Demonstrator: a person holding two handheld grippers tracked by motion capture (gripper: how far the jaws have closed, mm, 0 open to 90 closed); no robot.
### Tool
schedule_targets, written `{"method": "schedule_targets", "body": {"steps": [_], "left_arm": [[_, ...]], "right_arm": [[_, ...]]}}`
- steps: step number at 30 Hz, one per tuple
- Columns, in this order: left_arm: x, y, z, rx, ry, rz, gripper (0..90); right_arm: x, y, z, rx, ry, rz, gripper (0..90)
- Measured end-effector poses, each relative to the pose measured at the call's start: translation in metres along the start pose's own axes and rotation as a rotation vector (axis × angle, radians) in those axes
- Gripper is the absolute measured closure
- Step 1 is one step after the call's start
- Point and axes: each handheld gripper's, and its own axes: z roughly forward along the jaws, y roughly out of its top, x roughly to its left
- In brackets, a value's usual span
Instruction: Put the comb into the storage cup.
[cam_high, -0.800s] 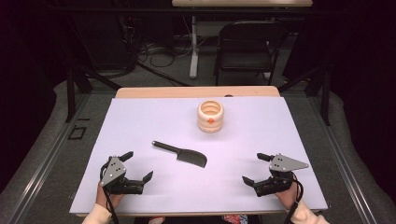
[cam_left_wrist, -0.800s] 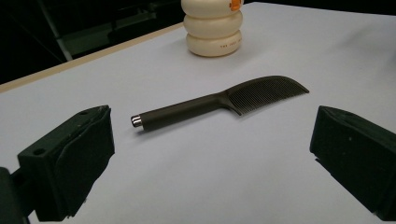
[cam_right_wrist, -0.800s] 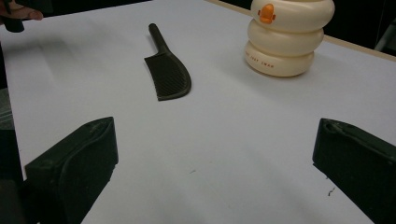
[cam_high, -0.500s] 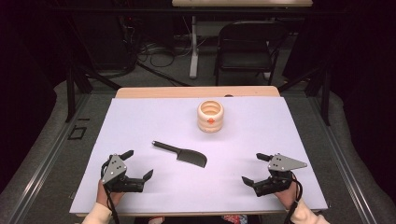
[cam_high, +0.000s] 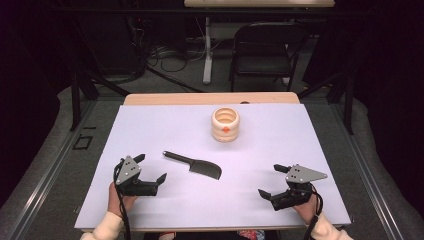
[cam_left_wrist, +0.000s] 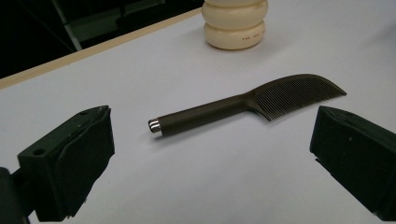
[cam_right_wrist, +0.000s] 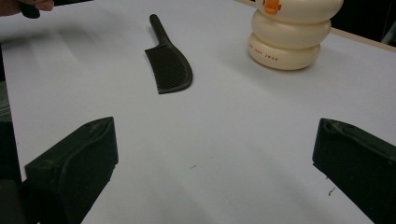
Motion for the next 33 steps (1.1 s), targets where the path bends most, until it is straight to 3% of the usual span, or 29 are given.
{"method": "schedule_targets", "body": {"steps": [16, 33], "left_arm": [[0.002, 0.015, 0.024, 0.014, 0.005, 0.014, 0.4], [0.013, 0.027, 0.043, 0.020, 0.015, 0.000, 0.0]], "right_arm": [[0.000, 0.000, 0.001, 0.005, 0.001, -0.001, 0.0], [0.000, 0.000, 0.001, 0.009, 0.002, 0.002, 0.0]]}}
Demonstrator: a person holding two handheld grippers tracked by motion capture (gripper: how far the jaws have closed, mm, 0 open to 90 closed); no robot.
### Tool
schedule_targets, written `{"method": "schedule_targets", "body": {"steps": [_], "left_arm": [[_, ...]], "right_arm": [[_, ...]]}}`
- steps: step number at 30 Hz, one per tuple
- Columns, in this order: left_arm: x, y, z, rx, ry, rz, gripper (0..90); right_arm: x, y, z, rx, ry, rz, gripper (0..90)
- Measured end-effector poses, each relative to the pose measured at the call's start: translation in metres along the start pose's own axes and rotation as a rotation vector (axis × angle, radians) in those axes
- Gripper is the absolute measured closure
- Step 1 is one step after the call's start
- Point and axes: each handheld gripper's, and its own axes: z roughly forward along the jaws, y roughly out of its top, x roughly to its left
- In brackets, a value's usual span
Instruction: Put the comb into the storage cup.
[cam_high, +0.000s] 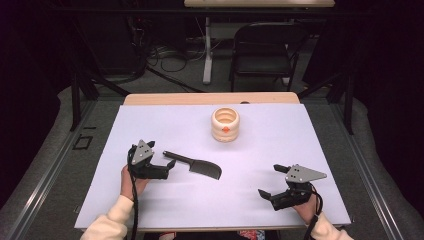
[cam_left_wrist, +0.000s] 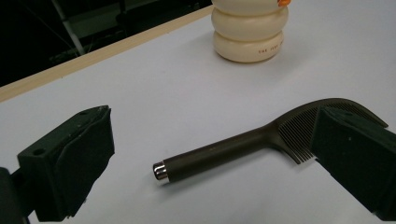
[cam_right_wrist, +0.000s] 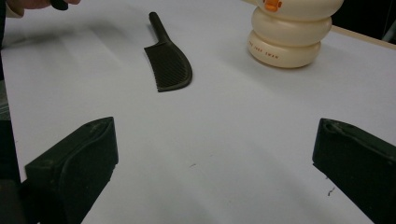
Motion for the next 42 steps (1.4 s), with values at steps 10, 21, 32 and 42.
{"method": "schedule_targets", "body": {"steps": [10, 21, 32, 42], "left_arm": [[0.009, 0.006, 0.012, 0.046, 0.005, -0.032, 0.0], [0.021, 0.008, 0.024, 0.087, 0.029, -0.079, 0.0], [0.024, 0.007, 0.036, 0.130, 0.025, -0.073, 35.0], [0.024, 0.005, 0.044, 0.167, 0.013, -0.055, 79.5]], "right_arm": [[0.000, 0.000, 0.000, 0.001, 0.001, 0.000, 0.0], [0.000, 0.000, 0.000, 0.000, 0.001, 0.000, 0.0], [0.000, 0.000, 0.000, 0.001, 0.002, 0.002, 0.0], [0.000, 0.000, 0.000, 0.004, 0.004, 0.004, 0.0]]}}
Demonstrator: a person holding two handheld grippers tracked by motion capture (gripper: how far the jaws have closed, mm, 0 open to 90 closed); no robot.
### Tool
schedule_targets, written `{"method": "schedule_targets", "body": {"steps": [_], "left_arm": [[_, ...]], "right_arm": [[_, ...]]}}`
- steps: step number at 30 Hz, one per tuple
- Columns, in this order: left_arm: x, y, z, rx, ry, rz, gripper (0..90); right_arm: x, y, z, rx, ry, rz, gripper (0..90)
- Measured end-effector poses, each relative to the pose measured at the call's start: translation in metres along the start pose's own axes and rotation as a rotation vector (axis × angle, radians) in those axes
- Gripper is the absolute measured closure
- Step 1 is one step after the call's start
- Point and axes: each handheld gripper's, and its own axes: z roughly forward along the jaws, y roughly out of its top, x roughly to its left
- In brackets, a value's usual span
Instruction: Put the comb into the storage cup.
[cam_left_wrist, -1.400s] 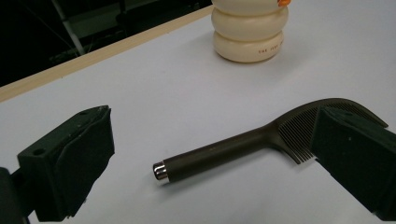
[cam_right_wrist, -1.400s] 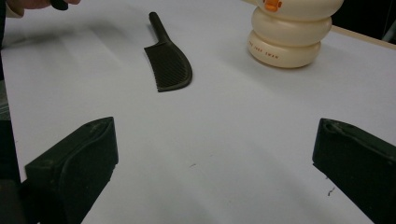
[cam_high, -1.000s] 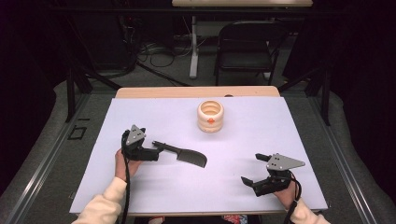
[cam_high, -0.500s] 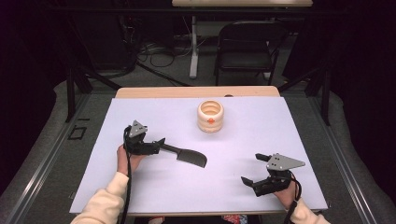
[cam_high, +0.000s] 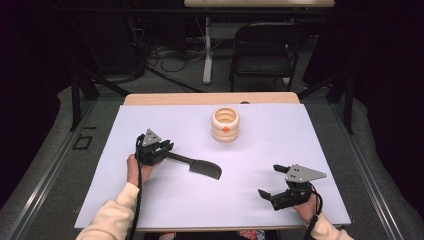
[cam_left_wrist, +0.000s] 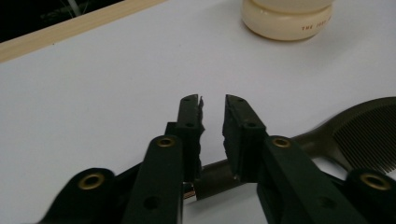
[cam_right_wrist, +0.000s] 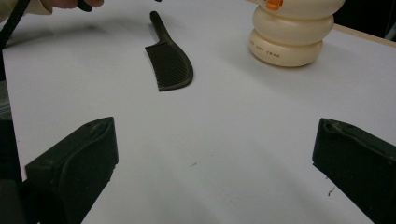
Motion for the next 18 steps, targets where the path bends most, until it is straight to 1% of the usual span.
{"method": "schedule_targets", "body": {"steps": [2, 4, 9, 12, 13, 14, 18], "left_arm": [[0.001, -0.001, 0.002, 0.015, -0.001, -0.002, 85.5], [0.002, -0.001, 0.004, 0.023, 0.006, -0.006, 89.2], [0.005, -0.001, 0.010, 0.045, 0.014, -0.027, 89.8], [0.006, -0.001, 0.013, 0.061, 0.016, -0.030, 89.8], [0.007, -0.002, 0.016, 0.079, 0.014, -0.026, 89.8], [0.007, -0.002, 0.016, 0.079, 0.014, -0.026, 89.8], [0.008, -0.004, 0.018, 0.108, 0.009, -0.034, 89.7]], "right_arm": [[0.000, 0.000, 0.000, 0.000, 0.000, -0.001, 0.0], [0.000, 0.000, 0.000, 0.000, 0.001, -0.001, 0.0], [0.000, 0.000, 0.000, 0.001, 0.000, 0.001, 0.0], [0.000, 0.000, 0.001, 0.002, 0.001, 0.000, 0.0], [0.000, 0.000, 0.001, 0.001, 0.001, -0.001, 0.0], [0.000, 0.000, 0.001, 0.001, 0.001, -0.001, 0.0], [0.000, 0.000, 0.000, 0.003, 0.001, -0.001, 0.0]]}}
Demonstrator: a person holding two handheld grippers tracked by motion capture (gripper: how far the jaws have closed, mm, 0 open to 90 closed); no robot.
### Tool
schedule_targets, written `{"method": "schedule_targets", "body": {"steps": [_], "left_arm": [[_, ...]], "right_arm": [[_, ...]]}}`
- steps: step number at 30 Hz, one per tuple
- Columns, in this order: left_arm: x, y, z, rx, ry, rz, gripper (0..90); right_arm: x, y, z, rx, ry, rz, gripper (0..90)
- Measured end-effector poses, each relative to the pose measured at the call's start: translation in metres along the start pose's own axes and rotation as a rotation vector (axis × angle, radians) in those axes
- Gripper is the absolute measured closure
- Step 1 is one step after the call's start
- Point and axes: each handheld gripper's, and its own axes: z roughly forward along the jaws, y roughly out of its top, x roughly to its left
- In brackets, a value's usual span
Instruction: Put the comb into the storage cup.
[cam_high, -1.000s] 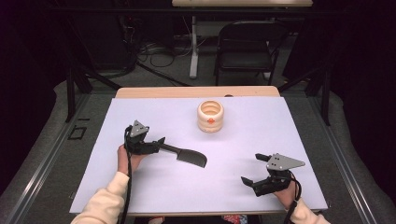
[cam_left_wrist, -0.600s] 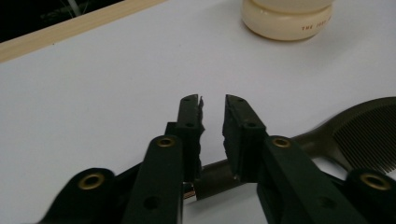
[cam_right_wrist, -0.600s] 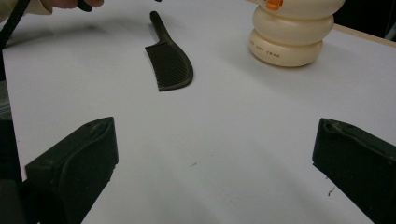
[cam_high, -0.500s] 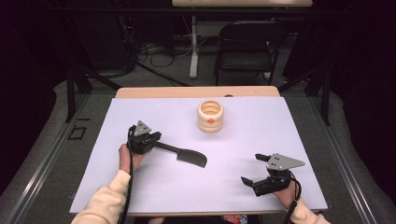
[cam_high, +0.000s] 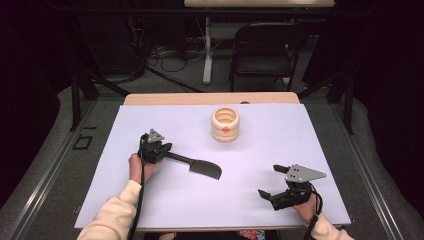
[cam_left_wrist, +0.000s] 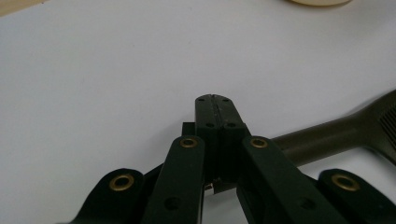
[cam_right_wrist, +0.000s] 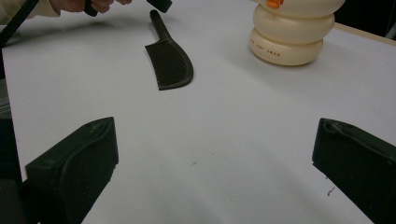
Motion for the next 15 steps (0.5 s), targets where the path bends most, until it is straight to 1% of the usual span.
{"method": "schedule_targets", "body": {"steps": [1, 2, 7, 9, 15], "left_arm": [[0.0000, 0.0000, 0.0000, 0.000, 0.000, 0.000, 89.8], [0.0005, -0.0006, 0.0005, 0.013, -0.001, 0.000, 89.8], [0.0000, -0.0009, -0.0004, 0.027, -0.005, -0.001, 89.8], [-0.0009, -0.0007, -0.0010, 0.036, -0.004, 0.006, 89.8], [-0.0028, -0.0021, -0.0026, 0.055, -0.014, 0.010, 89.8]], "right_arm": [[0.0000, 0.0000, 0.0000, 0.000, 0.000, 0.000, 0.0], [0.0000, -0.0001, -0.0001, 0.001, 0.000, 0.000, 0.0], [0.0002, 0.0000, 0.0001, 0.003, 0.000, -0.001, 0.0], [0.0002, -0.0001, 0.0000, 0.005, 0.000, -0.001, 0.0], [0.0003, 0.0001, -0.0002, 0.003, 0.000, -0.002, 0.0]]}}
